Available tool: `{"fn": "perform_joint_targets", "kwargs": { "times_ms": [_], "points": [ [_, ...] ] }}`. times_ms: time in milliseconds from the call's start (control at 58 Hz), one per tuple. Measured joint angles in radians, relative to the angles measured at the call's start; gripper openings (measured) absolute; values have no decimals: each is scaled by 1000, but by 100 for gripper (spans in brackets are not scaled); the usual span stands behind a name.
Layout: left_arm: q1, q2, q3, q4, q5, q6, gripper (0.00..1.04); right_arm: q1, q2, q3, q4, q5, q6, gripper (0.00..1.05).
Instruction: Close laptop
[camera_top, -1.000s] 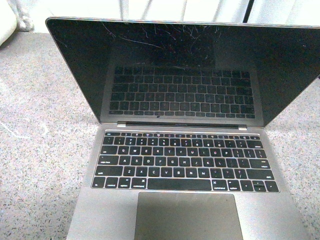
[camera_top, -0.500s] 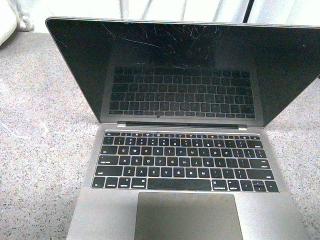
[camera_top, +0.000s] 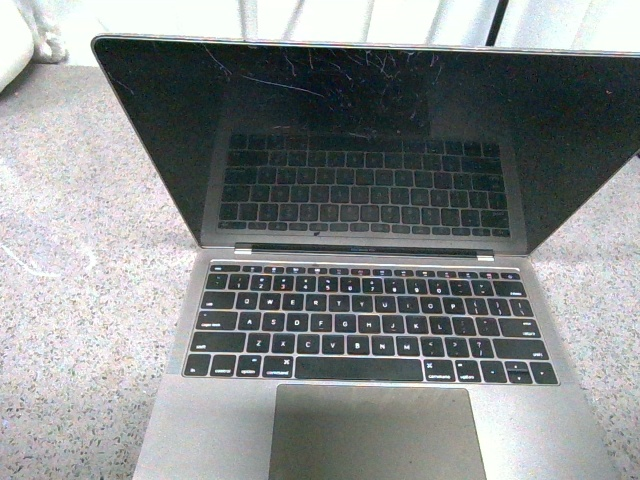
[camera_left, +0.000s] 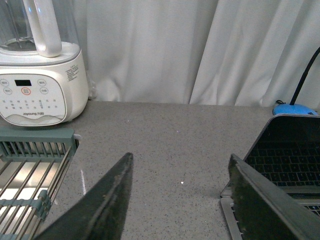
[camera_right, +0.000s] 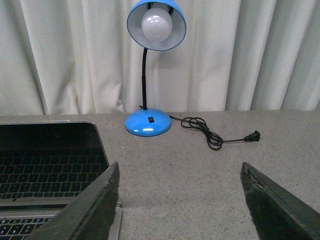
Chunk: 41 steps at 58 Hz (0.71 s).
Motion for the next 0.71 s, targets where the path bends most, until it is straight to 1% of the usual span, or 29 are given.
{"fn": "perform_joint_targets", "kwargs": {
  "times_ms": [34, 52, 86, 155, 190, 207, 276, 293, 328, 431, 466, 483, 517, 552, 586, 707],
  "points": [
    [0, 0, 0, 0, 0, 0, 49, 0, 0, 0, 0, 0, 0, 52],
    [0, 0, 0, 0, 0, 0, 47, 0, 0, 0, 0, 0, 0, 50],
    [0, 0, 0, 0, 0, 0, 40, 0, 0, 0, 0, 0, 0, 45],
    [0, 0, 0, 0, 0, 0, 29, 0, 0, 0, 0, 0, 0, 33],
    [0, 0, 0, 0, 0, 0, 22, 0, 0, 0, 0, 0, 0, 27],
    [0, 0, 0, 0, 0, 0, 20, 0, 0, 0, 0, 0, 0, 24],
    [0, 0, 0, 0, 0, -2, 4, 0, 0, 0, 0, 0, 0, 8],
    [0, 0, 0, 0, 0, -2, 4, 0, 0, 0, 0, 0, 0, 4],
    [0, 0, 0, 0, 0, 0, 4, 0, 0, 0, 0, 0, -3, 1],
    [0, 0, 0, 0, 0, 0, 4, 0, 0, 0, 0, 0, -2, 1],
    [8, 7, 3, -19, 33, -32, 4, 0, 0, 0, 0, 0, -2, 1],
    [10, 10, 6, -30, 49, -47, 4, 5, 1, 0, 2, 19, 2, 1],
    [15, 31, 8, -61, 95, -110, 4, 25, 11, 0, 20, 106, 17, 1],
    [14, 52, 7, -66, 101, -158, 4, 28, 24, 0, 40, 159, 28, 1],
    [7, 76, 6, -59, 98, -212, 4, 26, 45, 0, 64, 183, 40, 1],
    [-23, 144, 9, 4, 84, -298, 4, -19, 120, 1, 117, 131, 60, 1]
  ]
}}
